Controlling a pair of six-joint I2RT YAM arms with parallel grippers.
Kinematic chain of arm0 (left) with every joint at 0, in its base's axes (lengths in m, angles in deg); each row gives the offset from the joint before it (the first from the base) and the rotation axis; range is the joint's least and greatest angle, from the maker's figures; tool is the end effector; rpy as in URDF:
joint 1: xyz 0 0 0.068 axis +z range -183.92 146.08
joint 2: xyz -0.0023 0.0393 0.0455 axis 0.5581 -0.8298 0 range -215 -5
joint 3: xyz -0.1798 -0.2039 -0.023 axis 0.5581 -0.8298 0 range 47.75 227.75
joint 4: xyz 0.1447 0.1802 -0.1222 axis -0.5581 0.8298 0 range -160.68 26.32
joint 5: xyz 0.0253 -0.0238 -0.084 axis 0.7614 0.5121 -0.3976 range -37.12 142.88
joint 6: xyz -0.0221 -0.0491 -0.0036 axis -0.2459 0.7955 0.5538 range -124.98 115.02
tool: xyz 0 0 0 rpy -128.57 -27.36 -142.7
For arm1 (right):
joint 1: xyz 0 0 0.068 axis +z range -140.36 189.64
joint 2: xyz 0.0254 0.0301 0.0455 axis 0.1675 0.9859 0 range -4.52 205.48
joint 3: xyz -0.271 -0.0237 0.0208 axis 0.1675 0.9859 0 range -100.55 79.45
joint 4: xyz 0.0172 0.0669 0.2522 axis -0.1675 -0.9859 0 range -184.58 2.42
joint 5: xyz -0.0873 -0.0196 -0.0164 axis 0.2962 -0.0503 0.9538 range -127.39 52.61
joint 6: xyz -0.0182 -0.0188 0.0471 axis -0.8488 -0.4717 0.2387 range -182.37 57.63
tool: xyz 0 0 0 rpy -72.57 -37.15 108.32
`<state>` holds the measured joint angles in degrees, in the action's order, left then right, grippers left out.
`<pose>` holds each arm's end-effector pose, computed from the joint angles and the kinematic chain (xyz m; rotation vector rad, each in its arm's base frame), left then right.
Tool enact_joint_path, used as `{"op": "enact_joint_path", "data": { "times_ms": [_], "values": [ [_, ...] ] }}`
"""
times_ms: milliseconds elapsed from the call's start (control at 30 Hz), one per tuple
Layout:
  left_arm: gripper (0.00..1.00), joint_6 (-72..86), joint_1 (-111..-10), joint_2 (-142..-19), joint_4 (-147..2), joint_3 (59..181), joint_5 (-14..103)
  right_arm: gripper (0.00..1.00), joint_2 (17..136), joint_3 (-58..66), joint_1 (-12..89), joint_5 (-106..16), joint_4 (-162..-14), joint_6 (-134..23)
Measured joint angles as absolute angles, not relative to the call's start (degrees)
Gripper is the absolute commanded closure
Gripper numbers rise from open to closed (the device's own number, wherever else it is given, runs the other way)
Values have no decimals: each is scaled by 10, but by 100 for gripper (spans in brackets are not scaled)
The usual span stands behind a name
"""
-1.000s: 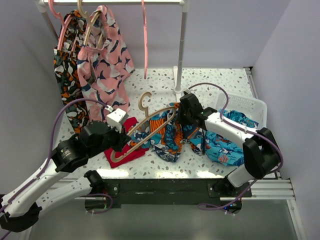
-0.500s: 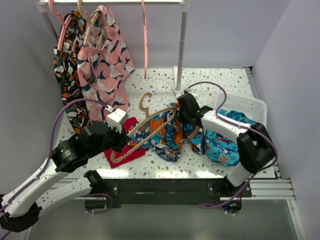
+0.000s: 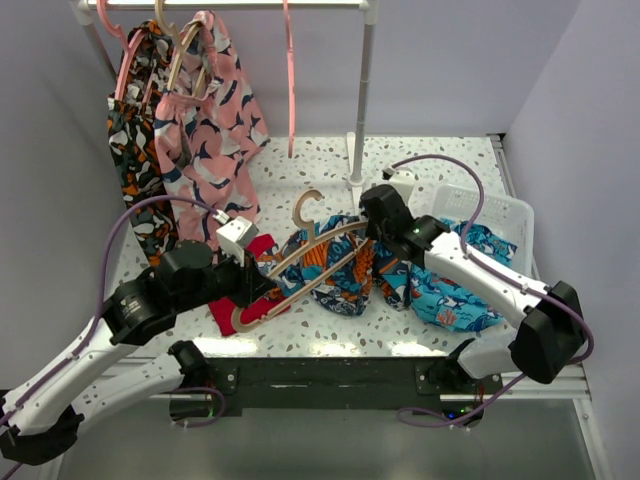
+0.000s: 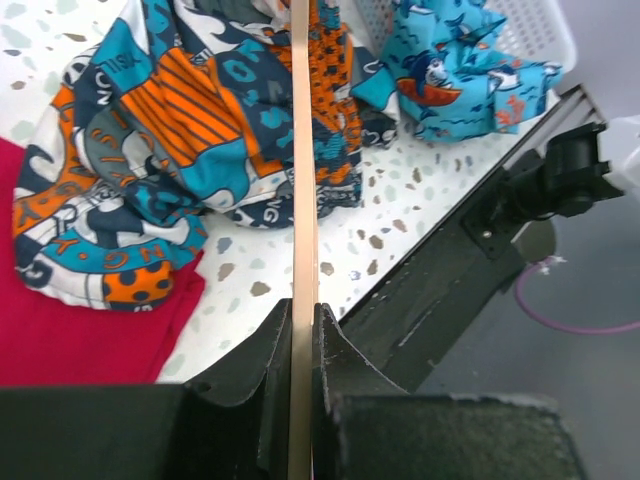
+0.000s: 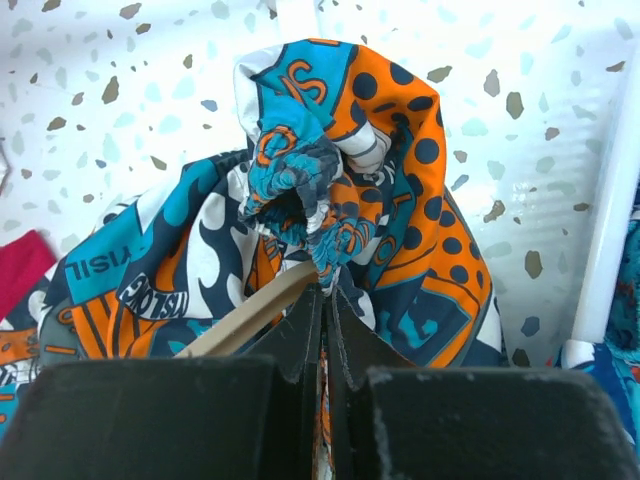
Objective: Place the shorts on the hanger
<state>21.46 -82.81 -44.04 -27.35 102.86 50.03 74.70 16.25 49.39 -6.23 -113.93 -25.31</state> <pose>0.0849 -0.1000 0.3550 0.4527 2.1126 -0.8473 0.2423 0.1777 0.2926 0.2163 2.1773 0.1211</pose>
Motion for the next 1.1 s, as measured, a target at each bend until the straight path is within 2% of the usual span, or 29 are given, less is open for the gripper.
{"op": "enact_joint_path", "data": {
  "times_ms": [367, 633, 1100],
  "values": [
    [100, 266, -828, -423, -321, 1016, 471, 100, 717, 171, 501, -17, -1181, -258],
    [100, 299, -828, -431, -369, 959, 479, 100, 669, 177, 501, -8, -1201, -260],
    [100, 289, -828, -399, -410, 919, 559, 100, 671, 132, 533, -8, -1228, -268]
  ]
}}
